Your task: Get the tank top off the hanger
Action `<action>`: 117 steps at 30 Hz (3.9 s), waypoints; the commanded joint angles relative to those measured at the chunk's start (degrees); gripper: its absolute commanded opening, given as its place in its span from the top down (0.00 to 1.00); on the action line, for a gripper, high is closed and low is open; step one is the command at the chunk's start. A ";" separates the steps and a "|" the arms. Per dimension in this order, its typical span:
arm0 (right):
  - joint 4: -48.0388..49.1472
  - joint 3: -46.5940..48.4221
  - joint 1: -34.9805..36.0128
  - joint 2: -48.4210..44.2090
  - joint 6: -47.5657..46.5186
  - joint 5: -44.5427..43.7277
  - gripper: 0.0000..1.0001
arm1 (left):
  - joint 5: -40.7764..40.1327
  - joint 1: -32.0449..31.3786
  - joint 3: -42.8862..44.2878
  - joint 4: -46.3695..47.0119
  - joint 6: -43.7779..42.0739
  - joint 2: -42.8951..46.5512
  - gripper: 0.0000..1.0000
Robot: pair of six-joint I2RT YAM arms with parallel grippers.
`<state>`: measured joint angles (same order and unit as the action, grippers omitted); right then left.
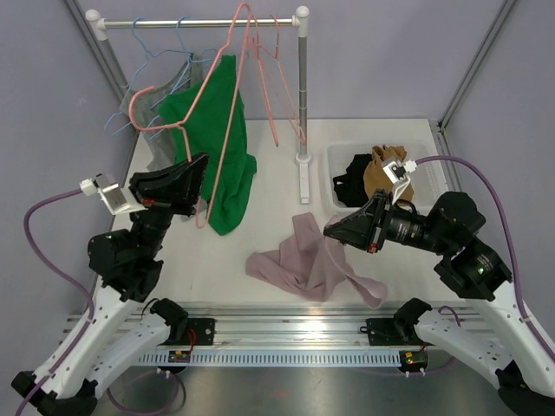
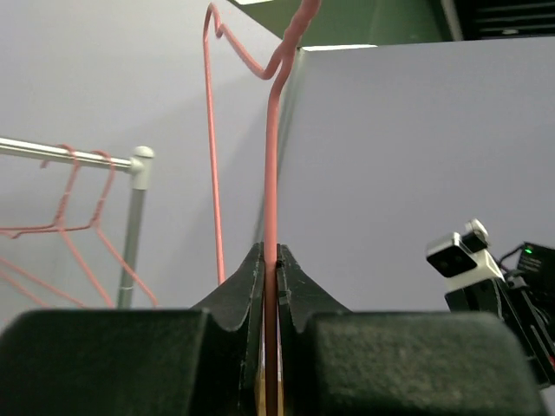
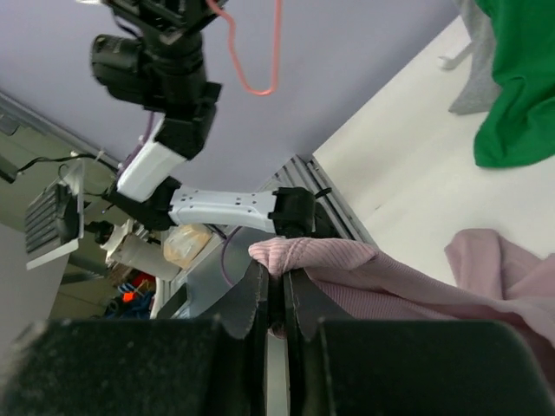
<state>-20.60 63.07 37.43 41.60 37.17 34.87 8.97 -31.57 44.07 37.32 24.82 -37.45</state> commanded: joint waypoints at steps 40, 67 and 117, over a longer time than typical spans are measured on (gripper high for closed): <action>-8.66 -15.87 20.31 0.34 -1.05 -43.57 0.00 | -19.52 -0.16 17.17 -59.38 2.69 -3.40 1.00; -17.63 -19.47 20.31 -18.93 2.65 -43.22 0.01 | -12.15 10.65 61.56 -51.74 -1.35 -51.56 1.00; -11.66 -13.14 20.31 39.95 -8.78 -42.09 0.00 | -17.41 12.15 27.58 -75.02 -3.37 2.89 0.01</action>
<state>-36.03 51.09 57.39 79.57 27.20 -10.24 -6.94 -19.62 75.90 -32.69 23.31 -37.93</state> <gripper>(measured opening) 0.993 0.988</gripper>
